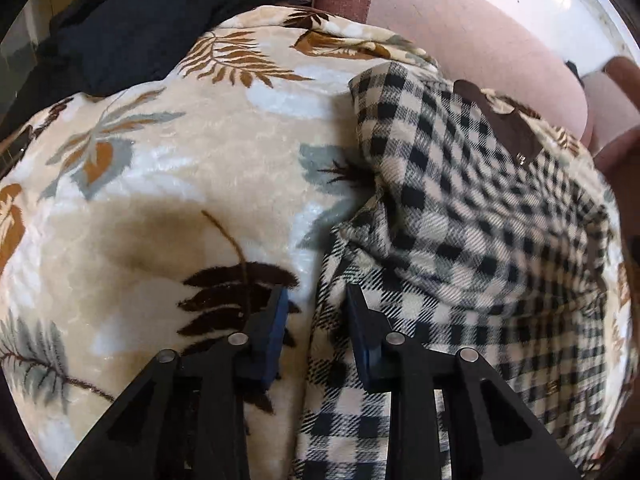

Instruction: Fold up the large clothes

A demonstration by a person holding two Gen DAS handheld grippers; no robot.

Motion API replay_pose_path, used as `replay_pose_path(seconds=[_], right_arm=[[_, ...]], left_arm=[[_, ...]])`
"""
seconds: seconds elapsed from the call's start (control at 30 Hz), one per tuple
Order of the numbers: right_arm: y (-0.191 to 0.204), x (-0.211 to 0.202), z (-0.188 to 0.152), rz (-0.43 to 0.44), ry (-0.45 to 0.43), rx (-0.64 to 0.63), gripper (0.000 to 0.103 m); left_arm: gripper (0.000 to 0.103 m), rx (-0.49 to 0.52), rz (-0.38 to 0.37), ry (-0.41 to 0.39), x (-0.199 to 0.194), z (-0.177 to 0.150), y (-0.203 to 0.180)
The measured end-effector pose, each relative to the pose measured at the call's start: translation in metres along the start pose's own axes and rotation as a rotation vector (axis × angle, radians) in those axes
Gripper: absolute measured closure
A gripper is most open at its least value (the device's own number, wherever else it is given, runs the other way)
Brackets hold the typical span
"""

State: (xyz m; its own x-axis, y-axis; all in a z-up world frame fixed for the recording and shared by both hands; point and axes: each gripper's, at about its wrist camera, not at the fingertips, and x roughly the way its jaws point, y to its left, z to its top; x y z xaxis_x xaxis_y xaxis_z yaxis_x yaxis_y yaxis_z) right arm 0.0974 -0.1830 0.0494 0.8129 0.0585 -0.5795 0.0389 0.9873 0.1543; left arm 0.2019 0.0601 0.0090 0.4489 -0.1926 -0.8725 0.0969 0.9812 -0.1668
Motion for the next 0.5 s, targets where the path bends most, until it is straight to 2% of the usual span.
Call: replay_pose_path(seconds=[0.07,0.17,0.3,0.4,0.43,0.47,0.5], right_arm=[[0.024,0.014,0.018,0.055,0.020,-0.009,0.045],[0.068,0.053,0.057,0.115,0.087,-0.077,0.036],[0.128,0.122,0.091,0.086,0.195,-0.186,0.036],[0.156,0.171,0.096,0.068,0.297,-0.260,0.037],[0.161,0.185,0.093,0.051,0.339,-0.287,0.046],[0.164,0.199,0.090,0.036,0.382,-0.308,0.092],[0.165,0.214,0.088,0.033,0.433,-0.320,0.100]], left_arm=[[0.073,0.013,-0.020,-0.012,0.000,0.001,-0.005],[0.071,0.019,-0.012,0.027,0.009,-0.004,-0.006],[0.064,-0.002,-0.061,0.030,0.006,-0.005,-0.001],[0.057,-0.013,-0.089,0.044,0.006,-0.008,0.001],[0.051,-0.022,-0.107,0.049,0.006,-0.009,0.003],[0.047,-0.028,-0.124,0.050,0.006,-0.011,0.004],[0.044,-0.032,-0.139,0.046,0.005,-0.013,0.005]])
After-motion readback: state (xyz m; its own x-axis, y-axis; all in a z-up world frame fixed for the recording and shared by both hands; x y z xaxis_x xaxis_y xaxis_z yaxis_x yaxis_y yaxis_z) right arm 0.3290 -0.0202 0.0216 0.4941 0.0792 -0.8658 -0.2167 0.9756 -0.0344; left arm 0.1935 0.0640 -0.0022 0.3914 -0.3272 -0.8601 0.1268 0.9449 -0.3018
